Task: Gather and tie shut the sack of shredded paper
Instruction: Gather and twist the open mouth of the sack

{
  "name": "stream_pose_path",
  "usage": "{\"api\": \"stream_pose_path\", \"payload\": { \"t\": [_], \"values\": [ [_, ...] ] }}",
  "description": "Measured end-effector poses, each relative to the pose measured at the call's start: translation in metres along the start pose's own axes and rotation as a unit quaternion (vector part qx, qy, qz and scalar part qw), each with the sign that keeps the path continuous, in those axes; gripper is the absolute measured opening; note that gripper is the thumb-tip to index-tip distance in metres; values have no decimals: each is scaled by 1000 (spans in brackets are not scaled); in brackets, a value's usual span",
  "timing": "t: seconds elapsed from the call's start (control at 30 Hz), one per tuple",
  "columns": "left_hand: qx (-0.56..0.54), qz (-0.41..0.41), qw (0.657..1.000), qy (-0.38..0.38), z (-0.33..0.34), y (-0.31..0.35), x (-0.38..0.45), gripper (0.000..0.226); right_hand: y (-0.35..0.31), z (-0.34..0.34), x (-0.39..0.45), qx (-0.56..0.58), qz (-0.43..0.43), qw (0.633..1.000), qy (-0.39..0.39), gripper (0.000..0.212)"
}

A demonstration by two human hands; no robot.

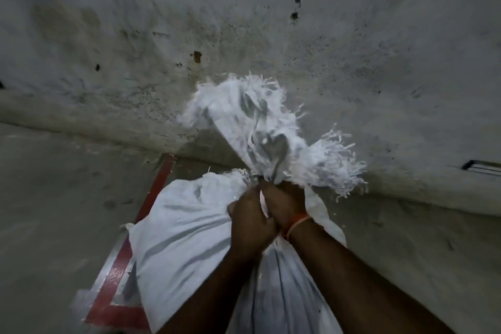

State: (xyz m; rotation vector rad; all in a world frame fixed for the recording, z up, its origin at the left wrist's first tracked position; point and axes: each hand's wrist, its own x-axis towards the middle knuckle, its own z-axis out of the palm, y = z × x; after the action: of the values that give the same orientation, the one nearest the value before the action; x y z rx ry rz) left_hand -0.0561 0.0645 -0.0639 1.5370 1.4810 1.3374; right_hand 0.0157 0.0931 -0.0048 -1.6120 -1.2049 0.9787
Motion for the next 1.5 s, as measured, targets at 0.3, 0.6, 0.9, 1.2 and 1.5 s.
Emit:
{"api": "stream_pose_path", "payload": {
  "t": [0.3, 0.6, 0.9, 1.2, 1.5],
  "values": [
    [48, 120, 990, 61, 8, -5, -14, 45, -10, -10, 1, 133, 28, 990, -23, 30],
    [-184, -95, 971, -121, -6, 5, 3, 38, -26, -73, 27, 399, 13, 877, -268, 75],
    [-373, -241, 882, -162, -5, -1, 31, 55, -17, -43, 28, -40, -222, 964, 138, 60],
    [-114, -208, 962, -136, -7, -1, 57, 49, 92, -42, -6, -156, -129, 979, -1, 78],
    [70, -118, 990, 1, -6, 10, 31, 65, 87, -94, -30, -87, -95, 992, 16, 56]
  ]
}}
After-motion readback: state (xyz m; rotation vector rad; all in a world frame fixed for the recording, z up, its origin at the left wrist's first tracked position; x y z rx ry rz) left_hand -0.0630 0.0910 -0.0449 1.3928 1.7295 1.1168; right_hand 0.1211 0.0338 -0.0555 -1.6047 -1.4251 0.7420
